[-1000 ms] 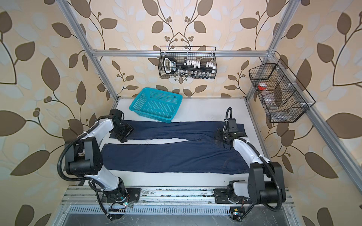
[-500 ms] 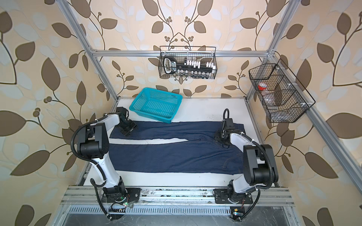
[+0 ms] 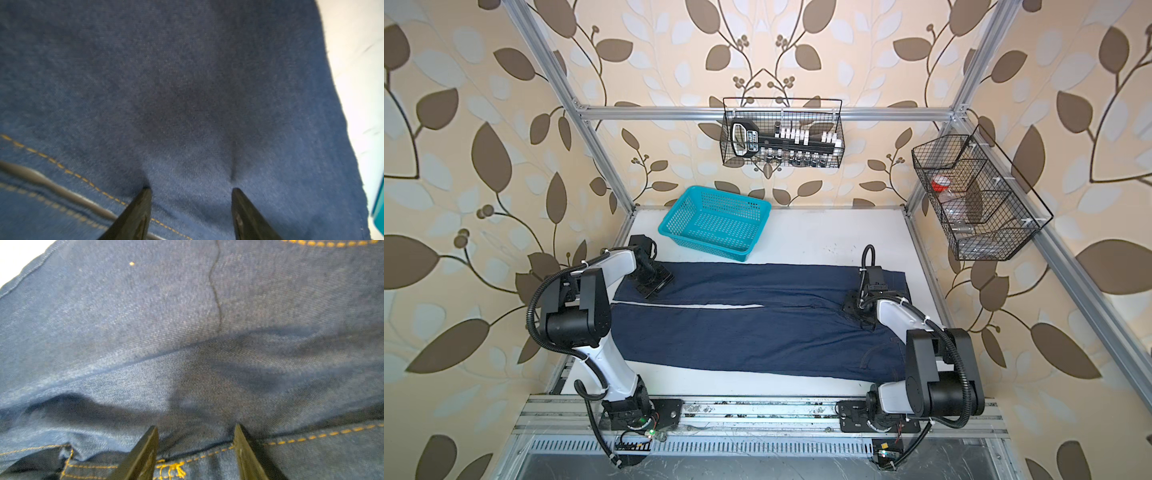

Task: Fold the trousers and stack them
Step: 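Grasp both jeans ends and pull them apart to straighten the jeans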

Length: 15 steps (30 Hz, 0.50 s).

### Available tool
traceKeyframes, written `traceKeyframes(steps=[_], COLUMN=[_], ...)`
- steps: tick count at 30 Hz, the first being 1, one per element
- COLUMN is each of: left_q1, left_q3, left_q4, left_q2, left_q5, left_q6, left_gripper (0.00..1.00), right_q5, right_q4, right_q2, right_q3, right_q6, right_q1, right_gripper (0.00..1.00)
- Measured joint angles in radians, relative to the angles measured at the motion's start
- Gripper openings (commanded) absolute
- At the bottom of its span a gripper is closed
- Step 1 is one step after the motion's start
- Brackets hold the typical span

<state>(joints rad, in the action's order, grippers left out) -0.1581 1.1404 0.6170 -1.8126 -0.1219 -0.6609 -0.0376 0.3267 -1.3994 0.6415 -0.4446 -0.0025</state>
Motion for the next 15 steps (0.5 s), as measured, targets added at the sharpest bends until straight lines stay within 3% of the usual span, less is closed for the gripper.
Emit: traceKeyframes(steps=[7,15], left_q1=[-0.010,-0.090], left_q3=[0.032,0.352], left_q4=[0.106,0.222], left_q2=[0.004,-0.075], left_q5=[0.006,0.031], left_q6=[0.028,-0.011], left_gripper=[0.74,0.74], right_q5=[0.023,0.052], right_q4=[0.129,0.164], right_q2=[0.011,-0.020], right_q3=[0.094,0.358], right_q6=[0.063,0.081], right_q1=[-0.012,-0.107], right_gripper=[0.65,0.67])
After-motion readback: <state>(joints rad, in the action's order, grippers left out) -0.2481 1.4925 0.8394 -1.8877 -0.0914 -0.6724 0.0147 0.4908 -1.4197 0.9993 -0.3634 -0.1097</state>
